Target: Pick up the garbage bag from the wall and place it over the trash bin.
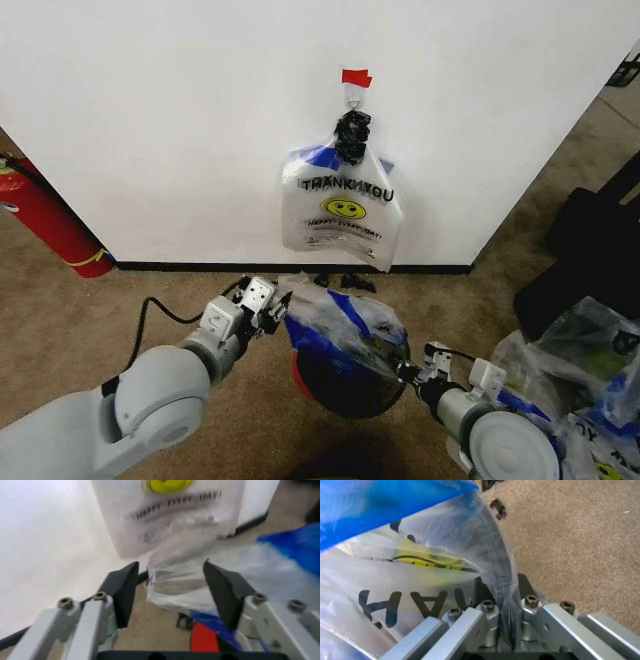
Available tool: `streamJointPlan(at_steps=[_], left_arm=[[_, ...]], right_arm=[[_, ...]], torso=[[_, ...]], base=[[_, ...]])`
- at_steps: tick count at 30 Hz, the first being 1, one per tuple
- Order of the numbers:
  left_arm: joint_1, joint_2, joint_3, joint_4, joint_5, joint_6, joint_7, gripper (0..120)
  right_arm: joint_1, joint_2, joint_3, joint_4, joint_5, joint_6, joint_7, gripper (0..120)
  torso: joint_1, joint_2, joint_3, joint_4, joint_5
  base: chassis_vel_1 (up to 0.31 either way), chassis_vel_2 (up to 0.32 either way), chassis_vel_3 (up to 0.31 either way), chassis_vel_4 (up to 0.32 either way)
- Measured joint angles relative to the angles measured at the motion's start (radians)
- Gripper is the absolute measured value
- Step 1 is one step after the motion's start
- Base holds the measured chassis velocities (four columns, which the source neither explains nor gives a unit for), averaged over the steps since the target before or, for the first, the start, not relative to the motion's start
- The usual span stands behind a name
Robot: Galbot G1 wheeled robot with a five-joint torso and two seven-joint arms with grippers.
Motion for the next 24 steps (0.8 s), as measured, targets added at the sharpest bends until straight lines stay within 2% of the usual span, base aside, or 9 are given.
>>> streamJointPlan(at_steps=[3, 6, 9, 12, 16, 19, 21, 23, 24], left_arm=[[0.001, 0.003, -0.025, -0.039, -0.011, -0.01, -0.013, 66], [0.021, 0.013, -0.099, -0.112, -0.036, -0.025, -0.034, 79], [0.053, -0.002, -0.162, -0.179, -0.099, -0.047, -0.106, 90], [0.089, -0.013, -0.214, -0.226, -0.167, -0.047, -0.131, 98], [0.185, -0.045, -0.255, -0.235, -0.363, -0.016, -0.242, 100], [0.216, -0.075, -0.234, -0.235, -0.431, -0.018, -0.255, 100], [0.228, -0.099, -0.194, -0.235, -0.41, -0.039, -0.203, 99], [0.229, -0.118, -0.163, -0.234, -0.319, -0.054, -0.119, 97], [0.229, -0.118, -0.163, -0.234, -0.319, -0.054, -0.119, 97]], right_arm=[[0.0, 0.004, 0.002, -0.002, -0.001, 0.002, 0.0, 0], [0.004, 0.02, 0.018, -0.009, 0.003, 0.012, 0.001, 0], [0.008, 0.043, 0.041, -0.023, 0.02, 0.024, 0.007, 0], [0.018, 0.051, 0.049, -0.041, 0.025, 0.029, 0.017, 0], [0.037, 0.056, 0.051, -0.054, 0.02, 0.042, 0.03, 0], [0.037, 0.059, 0.05, -0.054, 0.017, 0.043, 0.031, 0], [0.031, 0.065, 0.049, -0.054, 0.009, 0.044, 0.03, 0], [0.024, 0.07, 0.047, -0.046, 0.003, 0.044, 0.028, 0], [0.024, 0.07, 0.047, -0.046, 0.003, 0.044, 0.028, 0]], torso=[[0.0, 0.0, 0.0, 0.0, -0.0001], [0.0, 0.0, 0.0, 0.0003, 0.0001], [0.0, 0.0, 0.0, 0.0002, -0.0002], [0.0, 0.0, 0.0, 0.0001, -0.0001], [0.0, 0.0, 0.0, 0.0003, -0.0002], [0.0, 0.0, 0.0, 0.0003, -0.0002], [0.0, 0.0, 0.0, 0.0002, -0.0001], [0.0, 0.0, 0.0, 0.0, 0.0], [0.0, 0.0, 0.0, 0.0, 0.0]], base=[[0.0, 0.0, 0.0, 0.0], [0.0, 0.0, 0.0, 0.0], [0.0, 0.0, 0.0, 0.0], [0.0, 0.0, 0.0, 0.0], [0.0, 0.0, 0.0, 0.0], [0.0, 0.0, 0.0, 0.0], [0.0, 0.0, 0.0, 0.0], [0.0, 0.0, 0.0, 0.0], [0.0, 0.0, 0.0, 0.0]])
